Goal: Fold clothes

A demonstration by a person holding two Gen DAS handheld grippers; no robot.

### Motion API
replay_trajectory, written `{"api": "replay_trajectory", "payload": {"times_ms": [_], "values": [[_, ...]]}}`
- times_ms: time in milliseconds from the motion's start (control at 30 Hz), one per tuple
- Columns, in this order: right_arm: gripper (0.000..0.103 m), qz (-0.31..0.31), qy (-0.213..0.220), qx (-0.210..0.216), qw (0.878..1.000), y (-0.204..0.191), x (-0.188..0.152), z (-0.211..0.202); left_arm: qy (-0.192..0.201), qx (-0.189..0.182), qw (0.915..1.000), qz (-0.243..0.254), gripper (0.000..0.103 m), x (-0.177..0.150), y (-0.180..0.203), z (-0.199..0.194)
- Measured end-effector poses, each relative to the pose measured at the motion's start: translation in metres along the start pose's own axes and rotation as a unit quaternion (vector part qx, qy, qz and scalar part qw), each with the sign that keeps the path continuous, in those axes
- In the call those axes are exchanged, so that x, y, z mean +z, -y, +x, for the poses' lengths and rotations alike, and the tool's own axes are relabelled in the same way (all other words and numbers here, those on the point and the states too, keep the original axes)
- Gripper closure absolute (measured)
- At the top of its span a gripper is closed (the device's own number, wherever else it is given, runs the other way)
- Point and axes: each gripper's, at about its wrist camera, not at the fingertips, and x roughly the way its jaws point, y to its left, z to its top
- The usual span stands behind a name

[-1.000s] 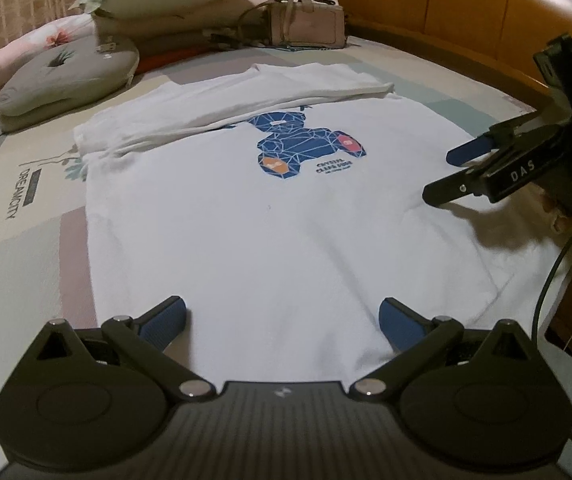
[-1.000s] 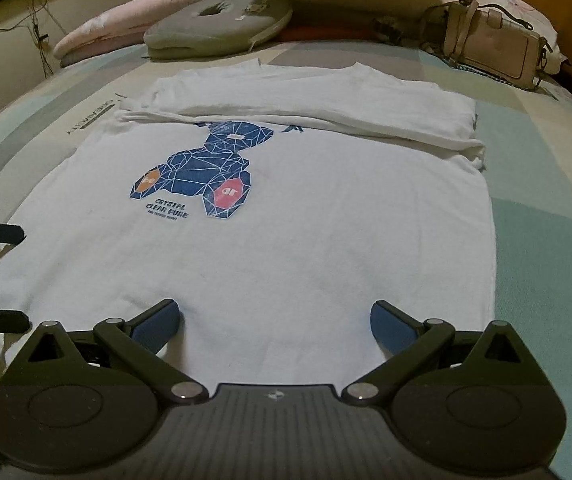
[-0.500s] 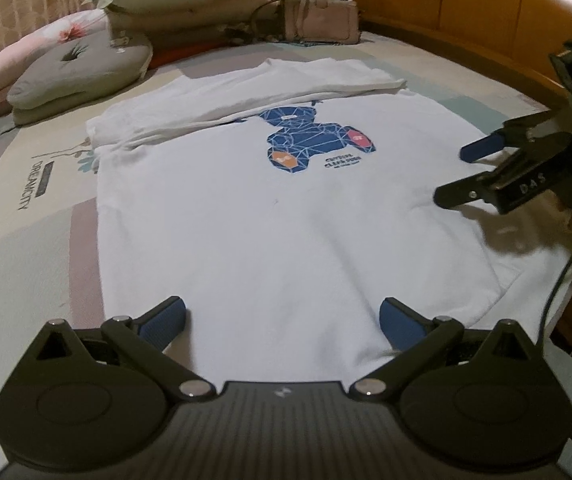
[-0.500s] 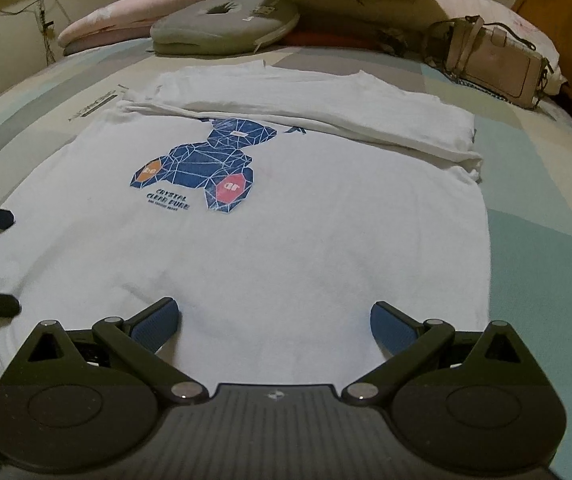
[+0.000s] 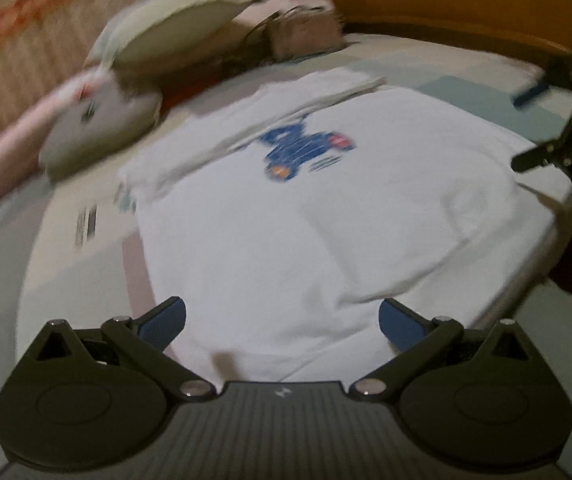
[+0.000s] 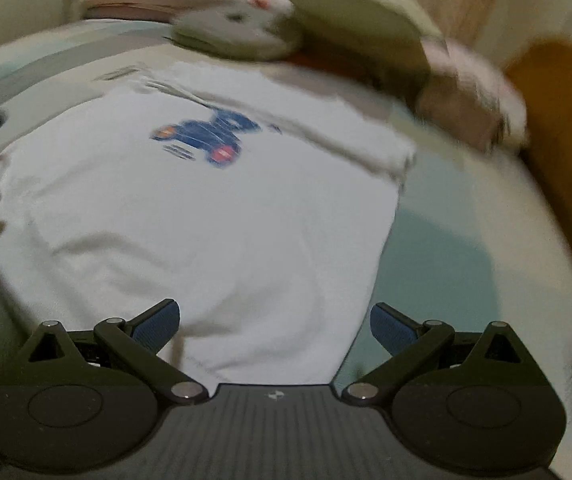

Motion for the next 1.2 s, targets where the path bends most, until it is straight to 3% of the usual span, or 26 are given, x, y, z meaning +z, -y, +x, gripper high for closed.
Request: {"api": "replay_trajectory", "payload": {"times_ms": [167,333,500,667,967,1067,1200], "values": [[0.000,-0.092,0.032,-0.067,0.993,-0.026,-0.015,-0.022,0.022,-0.010,0.9979,0.060,0.001,0.011,0.036,-0.010],[0.000,-0.101,0.022,-0.068,0.992,-0.024,-0.032,-0.032,0.020,-0.011,0.9953,0.095,0.001,0.011,0.054,-0.013],[0.000,-0.081,0.022,-0.051,0.995,-0.024,-0.041,-0.038,-0.010,0.006,0.9946,0.103,0.001,0.000,0.047,-0.007],[0.000,-0.089,0.036,-0.017,0.995,-0.044,-0.030,-0.032,-0.026,-0.009,0.9931,0.114,0.001,-0.007,0.049,0.001],[0.000,-0.099,0.053,0.018,0.994,-0.080,-0.004,-0.020,0.007,-0.058,0.9881,0.143,0.000,0.005,0.074,0.018],[0.000,-0.092,0.052,0.012,0.994,-0.078,-0.002,-0.021,0.022,-0.057,0.9850,0.162,0.000,0.011,0.077,0.018],[0.000,-0.072,0.049,0.017,0.996,-0.070,-0.003,-0.025,0.026,-0.041,0.9874,0.151,0.000,0.019,0.065,0.023]]}}
